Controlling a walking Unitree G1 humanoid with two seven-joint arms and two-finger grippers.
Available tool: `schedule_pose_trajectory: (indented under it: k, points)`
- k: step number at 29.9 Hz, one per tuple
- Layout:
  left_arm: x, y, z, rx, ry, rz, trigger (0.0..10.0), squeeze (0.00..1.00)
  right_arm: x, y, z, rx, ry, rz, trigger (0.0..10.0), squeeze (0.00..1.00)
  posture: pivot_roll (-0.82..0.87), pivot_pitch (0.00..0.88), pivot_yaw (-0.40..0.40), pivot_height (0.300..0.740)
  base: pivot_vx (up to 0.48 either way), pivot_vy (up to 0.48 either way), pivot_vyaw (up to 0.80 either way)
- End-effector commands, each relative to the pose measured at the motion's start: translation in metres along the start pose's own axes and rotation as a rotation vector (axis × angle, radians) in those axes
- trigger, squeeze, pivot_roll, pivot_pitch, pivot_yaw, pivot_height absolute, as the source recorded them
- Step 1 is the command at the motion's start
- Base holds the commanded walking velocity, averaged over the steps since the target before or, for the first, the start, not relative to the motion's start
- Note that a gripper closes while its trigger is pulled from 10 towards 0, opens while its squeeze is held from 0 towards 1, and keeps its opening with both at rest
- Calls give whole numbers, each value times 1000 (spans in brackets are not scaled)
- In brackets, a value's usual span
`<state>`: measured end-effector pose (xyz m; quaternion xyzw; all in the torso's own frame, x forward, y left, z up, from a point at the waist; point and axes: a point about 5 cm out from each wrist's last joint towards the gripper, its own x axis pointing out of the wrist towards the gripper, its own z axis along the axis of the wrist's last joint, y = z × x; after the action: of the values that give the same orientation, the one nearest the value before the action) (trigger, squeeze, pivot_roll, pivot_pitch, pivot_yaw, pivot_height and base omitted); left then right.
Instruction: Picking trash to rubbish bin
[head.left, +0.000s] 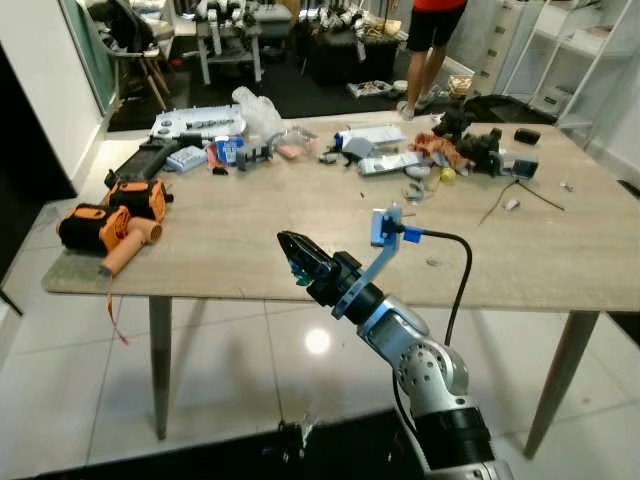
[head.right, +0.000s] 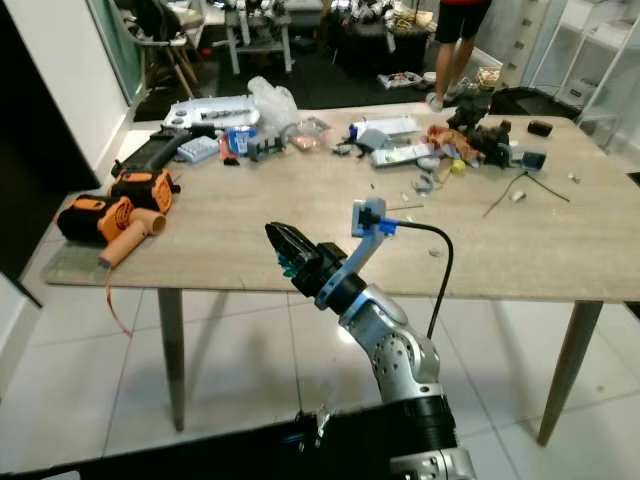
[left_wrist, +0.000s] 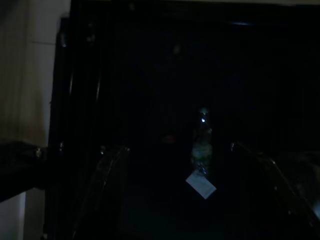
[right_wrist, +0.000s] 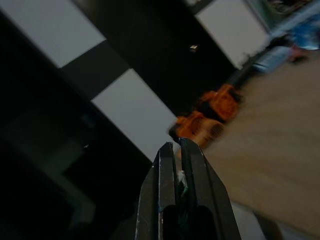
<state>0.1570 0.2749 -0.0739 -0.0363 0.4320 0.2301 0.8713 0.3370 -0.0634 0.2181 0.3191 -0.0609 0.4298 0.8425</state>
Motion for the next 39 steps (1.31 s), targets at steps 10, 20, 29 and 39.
schedule_pose_trajectory:
  k: [10, 20, 29, 39]
  points:
    - [-1, -11, -4, 57, 8, -67, 10000, 0, -4, -18, -1, -11, -4, -138, 10000, 0, -73, 170, 33, 740, -25, 0, -560]
    - [-3, -21, -12, 73, 29, -104, 10000, 0, -7, -37, 0, -102, 8, -295, 10000, 0, -83, 168, 18, 740, 0, 0, -480]
    - [-4, -20, -17, 82, 42, -93, 10000, 0, -7, -47, 2, -162, 13, -398, 10000, 0, -88, 168, 11, 740, 0, 0, -356]
    - [-5, -22, -22, 56, 56, -104, 10000, 0, -15, -64, 5, -245, 32, -529, 10000, 0, -84, 173, 1, 740, 0, 0, -400]
